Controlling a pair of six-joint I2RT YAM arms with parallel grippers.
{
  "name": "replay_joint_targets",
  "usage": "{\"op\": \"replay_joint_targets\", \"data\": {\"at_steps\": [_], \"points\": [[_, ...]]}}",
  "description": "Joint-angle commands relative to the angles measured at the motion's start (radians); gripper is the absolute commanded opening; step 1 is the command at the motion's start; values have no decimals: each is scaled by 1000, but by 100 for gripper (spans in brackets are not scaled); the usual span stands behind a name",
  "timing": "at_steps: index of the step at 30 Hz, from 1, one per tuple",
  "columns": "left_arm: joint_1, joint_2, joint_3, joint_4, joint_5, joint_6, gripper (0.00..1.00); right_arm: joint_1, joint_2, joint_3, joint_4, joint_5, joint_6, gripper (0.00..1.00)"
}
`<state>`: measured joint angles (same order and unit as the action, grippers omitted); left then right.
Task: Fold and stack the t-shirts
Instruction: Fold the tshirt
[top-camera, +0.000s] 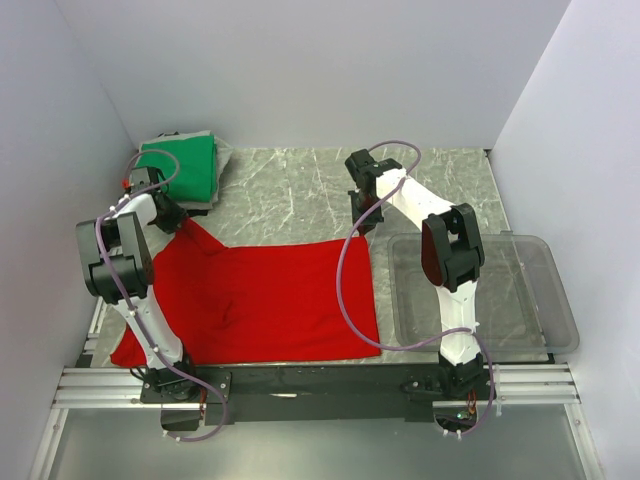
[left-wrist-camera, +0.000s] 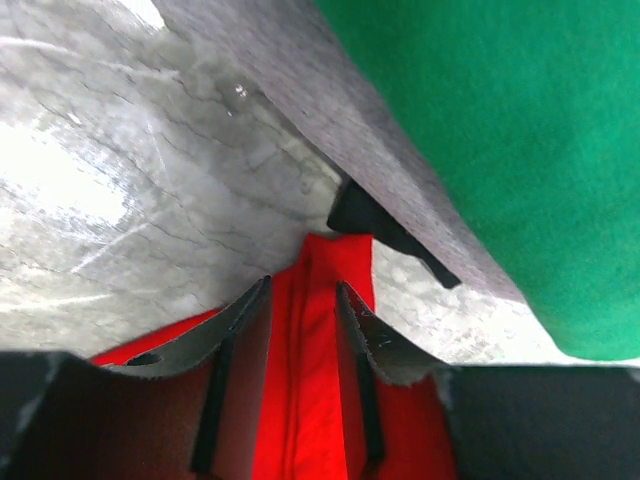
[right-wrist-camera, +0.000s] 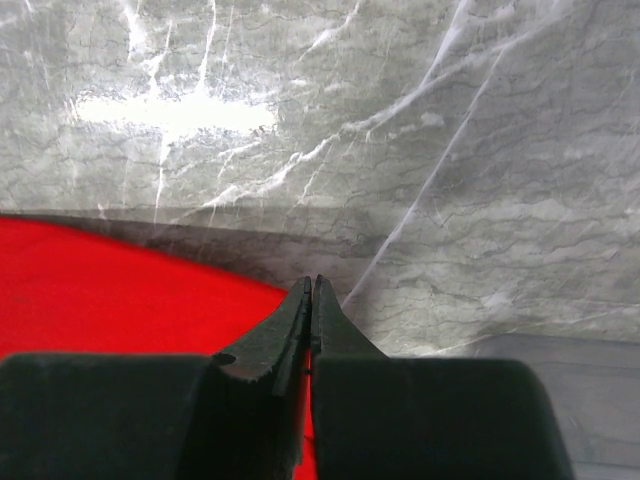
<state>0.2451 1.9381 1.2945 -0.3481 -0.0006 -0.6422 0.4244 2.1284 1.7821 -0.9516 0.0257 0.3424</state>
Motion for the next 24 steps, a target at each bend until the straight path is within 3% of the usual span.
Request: {"op": "replay_joint_targets", "data": {"at_steps": [1,24], "points": [[0,5,6,35,-39,27,38,-12,-55,5,-1,2,-11,3],[0,107,52,75,17,24,31,-10,-65,-38,8,-3,-17,3]]}}
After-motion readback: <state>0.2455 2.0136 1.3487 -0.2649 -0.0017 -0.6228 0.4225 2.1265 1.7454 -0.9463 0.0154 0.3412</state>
